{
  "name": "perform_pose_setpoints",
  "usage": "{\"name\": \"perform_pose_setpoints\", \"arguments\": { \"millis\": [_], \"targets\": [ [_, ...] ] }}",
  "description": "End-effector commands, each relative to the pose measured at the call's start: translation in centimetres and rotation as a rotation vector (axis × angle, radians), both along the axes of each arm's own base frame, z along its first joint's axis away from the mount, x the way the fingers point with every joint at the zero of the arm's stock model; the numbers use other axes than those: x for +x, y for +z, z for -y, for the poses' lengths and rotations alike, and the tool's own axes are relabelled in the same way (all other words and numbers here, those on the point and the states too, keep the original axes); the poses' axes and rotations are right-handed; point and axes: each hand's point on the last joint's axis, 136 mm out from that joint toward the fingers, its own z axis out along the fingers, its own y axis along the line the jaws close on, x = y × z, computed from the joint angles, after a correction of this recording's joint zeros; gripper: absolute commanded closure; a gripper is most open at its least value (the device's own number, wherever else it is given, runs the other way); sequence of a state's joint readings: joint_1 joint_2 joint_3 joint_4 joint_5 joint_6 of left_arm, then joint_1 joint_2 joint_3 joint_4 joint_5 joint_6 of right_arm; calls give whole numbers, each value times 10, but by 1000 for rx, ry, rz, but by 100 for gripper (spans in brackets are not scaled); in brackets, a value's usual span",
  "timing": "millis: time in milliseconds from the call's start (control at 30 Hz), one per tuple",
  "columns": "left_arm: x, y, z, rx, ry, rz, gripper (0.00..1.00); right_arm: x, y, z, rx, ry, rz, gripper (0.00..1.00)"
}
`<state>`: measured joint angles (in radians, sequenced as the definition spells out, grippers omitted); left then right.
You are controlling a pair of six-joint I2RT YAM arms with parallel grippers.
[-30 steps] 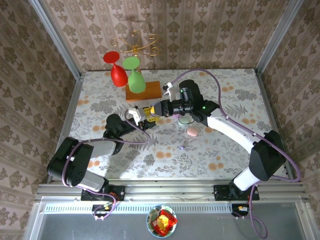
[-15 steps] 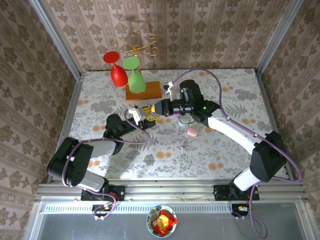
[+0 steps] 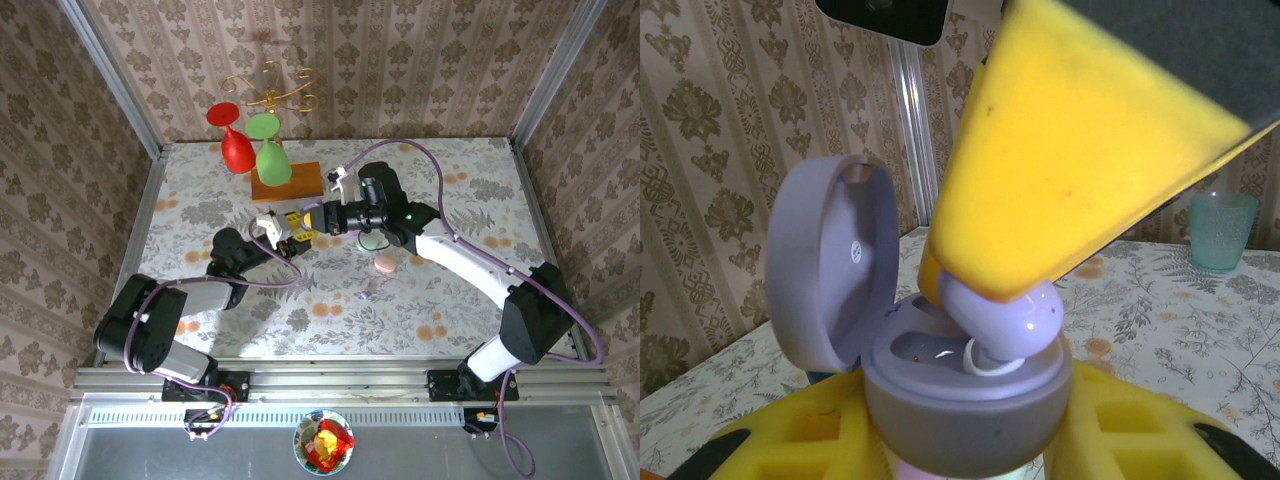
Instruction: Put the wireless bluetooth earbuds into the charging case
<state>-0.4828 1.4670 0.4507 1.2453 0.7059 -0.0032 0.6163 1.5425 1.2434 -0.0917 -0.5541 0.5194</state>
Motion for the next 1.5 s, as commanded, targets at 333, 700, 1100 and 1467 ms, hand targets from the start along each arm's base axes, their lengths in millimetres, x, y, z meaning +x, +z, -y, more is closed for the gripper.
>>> {"name": "perform_pose_setpoints", "arguments": {
  "millis": [333,700,1100,1467],
  "targets": [
    [-6,30,0,-46,-34,82,65,10,-10,7,-84,-62,8,69],
    [-1,27,-2,-41,-9,82,65,2,13,15,-60,-59,72,50],
    [16,25,-36,-40,97,74,65,-32,-48,109,-333,-308,60,41],
    [37,14,-70,-35,205,33,65,-64,-174,154,-946,-354,-113,44]
  ]
}}
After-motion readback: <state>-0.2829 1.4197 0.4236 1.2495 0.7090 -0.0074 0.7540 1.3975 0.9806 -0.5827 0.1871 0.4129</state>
